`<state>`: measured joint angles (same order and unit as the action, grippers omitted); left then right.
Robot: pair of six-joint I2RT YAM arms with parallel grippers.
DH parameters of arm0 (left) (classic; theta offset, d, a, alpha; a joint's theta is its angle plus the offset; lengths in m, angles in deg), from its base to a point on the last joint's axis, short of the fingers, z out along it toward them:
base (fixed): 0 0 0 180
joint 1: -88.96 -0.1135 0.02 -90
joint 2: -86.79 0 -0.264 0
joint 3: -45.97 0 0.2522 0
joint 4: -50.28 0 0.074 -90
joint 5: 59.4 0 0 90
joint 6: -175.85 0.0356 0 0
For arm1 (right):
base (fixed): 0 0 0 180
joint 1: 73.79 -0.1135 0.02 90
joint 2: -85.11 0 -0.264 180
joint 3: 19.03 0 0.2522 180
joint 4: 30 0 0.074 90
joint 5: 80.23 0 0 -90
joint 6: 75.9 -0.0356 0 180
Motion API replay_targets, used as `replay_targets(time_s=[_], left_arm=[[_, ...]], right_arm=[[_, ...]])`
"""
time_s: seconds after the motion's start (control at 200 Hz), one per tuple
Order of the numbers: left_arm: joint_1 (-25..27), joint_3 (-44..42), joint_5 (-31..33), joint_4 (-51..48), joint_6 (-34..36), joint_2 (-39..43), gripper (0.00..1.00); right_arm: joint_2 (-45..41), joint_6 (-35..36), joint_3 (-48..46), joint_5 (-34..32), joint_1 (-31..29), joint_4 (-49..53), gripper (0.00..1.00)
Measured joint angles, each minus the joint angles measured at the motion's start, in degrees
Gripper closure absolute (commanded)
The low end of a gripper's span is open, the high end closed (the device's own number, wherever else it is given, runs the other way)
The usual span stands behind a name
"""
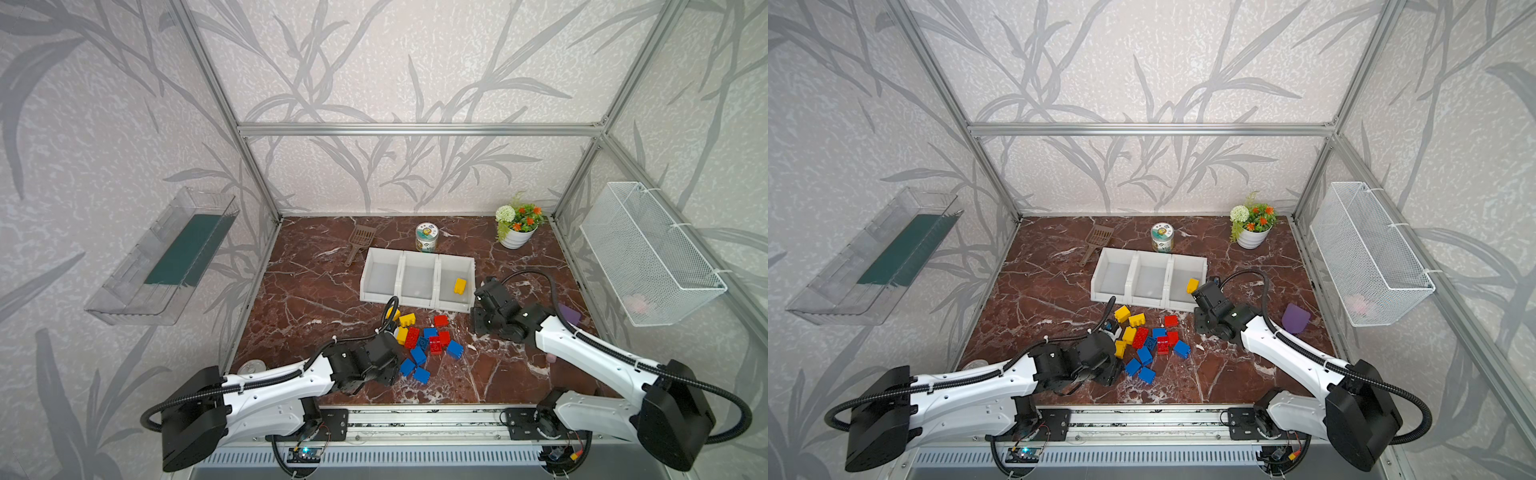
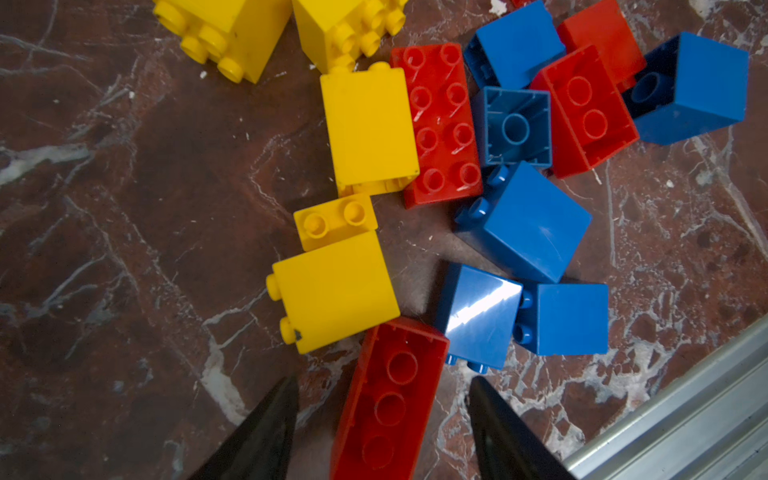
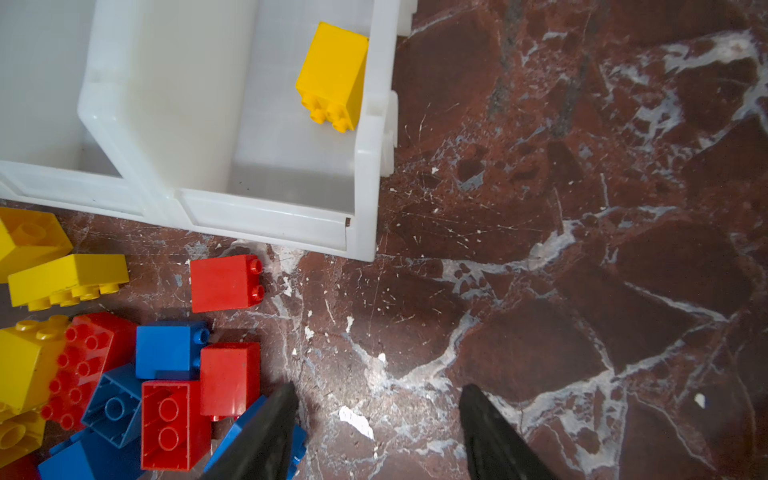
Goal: Sort the legos into containers by color
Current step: 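Grasp a red brick with the left gripper while the right gripper withdraws, then carry the red brick with the left gripper and drop it into the middle compartment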
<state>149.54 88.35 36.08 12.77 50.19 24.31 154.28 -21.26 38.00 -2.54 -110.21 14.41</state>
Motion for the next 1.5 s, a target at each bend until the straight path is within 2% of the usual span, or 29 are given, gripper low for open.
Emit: replay_targets(time_s=[0.32,0.595,0.715,0.905,1.1,1.18,1.275,1.5], left_arm=[[0.81,0.00,-1.07,0.76,-0.02,-5.22,0.45],[1.20,0.04,-1.49,1.86,0.85,-8.02,0.65],[1.27,0.22,-1.49,1.99,1.38,-8.15,0.71],[1.31,1.51,-1.73,1.01,2.21,-8.26,0.74],[0.98,8.55,0.37,0.17,5.51,-7.04,0.73],[-0.70,12.57,0.92,0.50,8.33,-7.21,0.73],[-5.25,17.68,0.66,1.46,11.85,-9.44,0.73],[-14.56,28.79,0.61,4.83,18.32,-22.45,0.73]], right_arm=[[0.00,-0.17,-0.07,0.00,0.00,-0.48,0.37],[0.00,-0.20,-0.39,0.00,0.00,-0.55,0.38],[0.00,-0.20,-0.39,-0.02,0.00,-0.55,0.38],[-0.42,-0.20,-0.39,-0.07,0.00,-0.46,0.38],[-2.34,-0.20,-0.39,-0.52,0.00,-0.35,0.39],[-3.06,-0.17,-0.39,-0.83,0.00,-0.28,0.40],[-3.85,-0.17,-0.39,-1.18,0.00,0.07,0.40],[-6.67,-0.20,-0.39,-1.22,0.00,1.40,0.41]])
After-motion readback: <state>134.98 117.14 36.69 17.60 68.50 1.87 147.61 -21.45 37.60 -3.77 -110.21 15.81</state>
